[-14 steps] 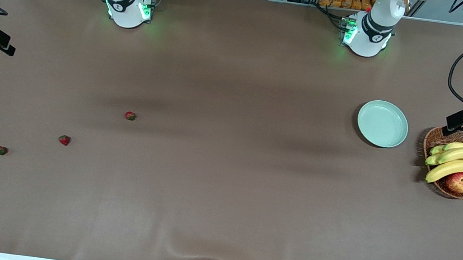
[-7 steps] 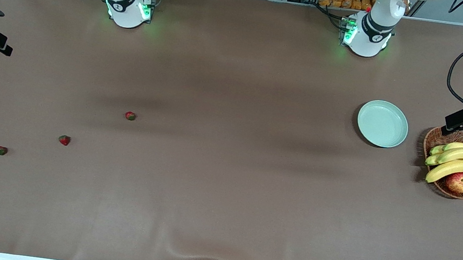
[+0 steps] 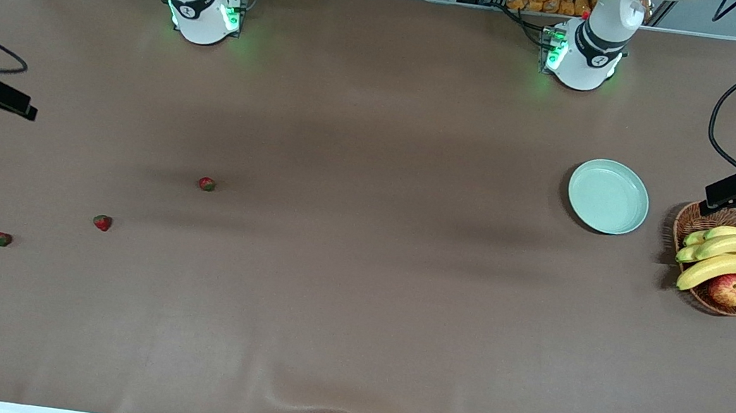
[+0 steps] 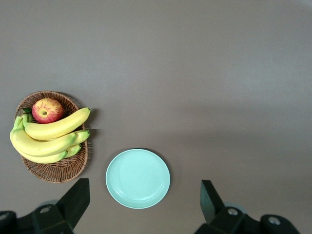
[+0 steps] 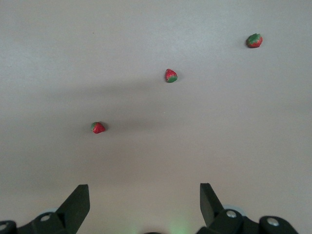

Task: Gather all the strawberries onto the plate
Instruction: 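Reach the right gripper down over the nearest red strawberry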

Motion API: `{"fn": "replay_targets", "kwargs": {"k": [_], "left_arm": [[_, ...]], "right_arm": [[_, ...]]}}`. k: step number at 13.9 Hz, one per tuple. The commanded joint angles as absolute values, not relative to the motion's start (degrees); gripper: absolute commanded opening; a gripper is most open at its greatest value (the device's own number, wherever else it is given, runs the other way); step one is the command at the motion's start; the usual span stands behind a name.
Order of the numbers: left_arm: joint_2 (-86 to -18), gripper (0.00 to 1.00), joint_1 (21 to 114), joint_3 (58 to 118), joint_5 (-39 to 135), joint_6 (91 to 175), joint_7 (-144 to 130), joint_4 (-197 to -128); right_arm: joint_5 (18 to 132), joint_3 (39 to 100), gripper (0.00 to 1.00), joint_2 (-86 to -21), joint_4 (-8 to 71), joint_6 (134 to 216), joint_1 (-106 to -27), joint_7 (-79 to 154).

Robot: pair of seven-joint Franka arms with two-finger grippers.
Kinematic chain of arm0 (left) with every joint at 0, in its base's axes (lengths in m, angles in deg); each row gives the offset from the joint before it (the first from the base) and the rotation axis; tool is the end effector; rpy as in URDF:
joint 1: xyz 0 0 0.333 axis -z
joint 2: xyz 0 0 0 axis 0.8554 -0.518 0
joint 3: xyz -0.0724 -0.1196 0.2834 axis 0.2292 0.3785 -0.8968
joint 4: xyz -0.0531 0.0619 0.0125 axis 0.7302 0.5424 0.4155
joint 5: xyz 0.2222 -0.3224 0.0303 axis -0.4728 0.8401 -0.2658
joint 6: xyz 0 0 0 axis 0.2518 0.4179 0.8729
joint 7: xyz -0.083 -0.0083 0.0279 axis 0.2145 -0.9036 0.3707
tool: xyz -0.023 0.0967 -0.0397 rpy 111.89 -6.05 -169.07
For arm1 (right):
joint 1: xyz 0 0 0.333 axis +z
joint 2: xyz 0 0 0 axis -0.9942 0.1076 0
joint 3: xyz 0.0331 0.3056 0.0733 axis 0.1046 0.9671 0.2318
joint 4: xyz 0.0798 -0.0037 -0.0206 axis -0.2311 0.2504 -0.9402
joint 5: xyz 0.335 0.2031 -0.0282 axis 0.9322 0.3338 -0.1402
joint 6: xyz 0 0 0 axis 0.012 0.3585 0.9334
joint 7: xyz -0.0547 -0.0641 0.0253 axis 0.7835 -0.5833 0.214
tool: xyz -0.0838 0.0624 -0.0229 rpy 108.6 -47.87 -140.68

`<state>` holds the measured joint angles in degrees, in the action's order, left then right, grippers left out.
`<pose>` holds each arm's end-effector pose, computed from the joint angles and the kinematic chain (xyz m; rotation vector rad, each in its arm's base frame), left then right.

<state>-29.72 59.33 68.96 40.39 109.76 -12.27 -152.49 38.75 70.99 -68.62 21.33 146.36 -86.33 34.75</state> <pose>0.5781 0.0021 0.6028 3.1242 0.0449 0.0205 0.5815 -0.0632 0.5529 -3.1077 0.1135 0.2629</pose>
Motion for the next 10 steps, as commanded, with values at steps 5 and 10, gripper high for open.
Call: {"fn": "replay_targets", "kwargs": {"k": [5,10], "left_arm": [[-30.04,1.00,59.33,68.94,41.46,109.08,-12.57,-152.33],[-30.04,1.00,59.24,68.94,41.46,109.08,-12.57,-152.33]], "right_arm": [[35.04,71.44,1.00,-52.98,18.52,162.33,-87.25,34.62],[35.12,71.44,1.00,-41.02,16.93,178.07,-89.00,35.75]]}}
